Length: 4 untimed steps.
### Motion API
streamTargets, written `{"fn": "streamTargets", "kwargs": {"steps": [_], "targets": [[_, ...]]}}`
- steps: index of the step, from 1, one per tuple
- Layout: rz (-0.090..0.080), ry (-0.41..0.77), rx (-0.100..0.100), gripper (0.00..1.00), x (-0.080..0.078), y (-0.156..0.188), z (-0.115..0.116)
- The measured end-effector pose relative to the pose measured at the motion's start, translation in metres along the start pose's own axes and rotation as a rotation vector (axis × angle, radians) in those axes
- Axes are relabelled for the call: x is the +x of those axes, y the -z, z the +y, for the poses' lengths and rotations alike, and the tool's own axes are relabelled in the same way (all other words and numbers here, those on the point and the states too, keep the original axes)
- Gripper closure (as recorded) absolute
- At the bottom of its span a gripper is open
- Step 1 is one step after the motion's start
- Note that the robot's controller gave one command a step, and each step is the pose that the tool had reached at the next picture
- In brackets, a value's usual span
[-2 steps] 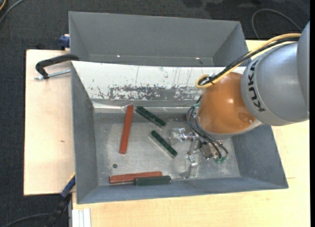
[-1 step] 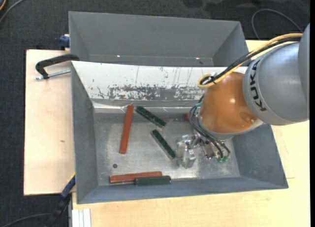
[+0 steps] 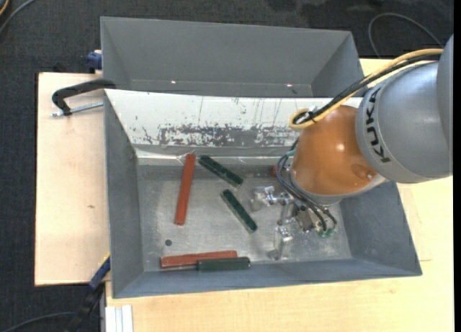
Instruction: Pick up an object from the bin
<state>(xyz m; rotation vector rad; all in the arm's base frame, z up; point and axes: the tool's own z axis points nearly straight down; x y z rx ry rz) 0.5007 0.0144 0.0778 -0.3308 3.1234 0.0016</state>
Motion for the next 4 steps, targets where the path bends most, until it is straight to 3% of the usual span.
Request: {"fn": "streamTargets", "kwargs": {"steps": [1, 2, 3, 4], "targets": [[-0.006, 0.624, -0.001, 0.00, -0.031, -0.007, 0.076], [0.007, 0.518, 0.016, 0.00, -0.028, -0.007, 0.133], [0.032, 0.520, 0.030, 1.00, -0.025, -0.009, 0.126], [-0.015, 0.524, 0.002, 1.00, -0.054, 0.132, 0.134]]}}
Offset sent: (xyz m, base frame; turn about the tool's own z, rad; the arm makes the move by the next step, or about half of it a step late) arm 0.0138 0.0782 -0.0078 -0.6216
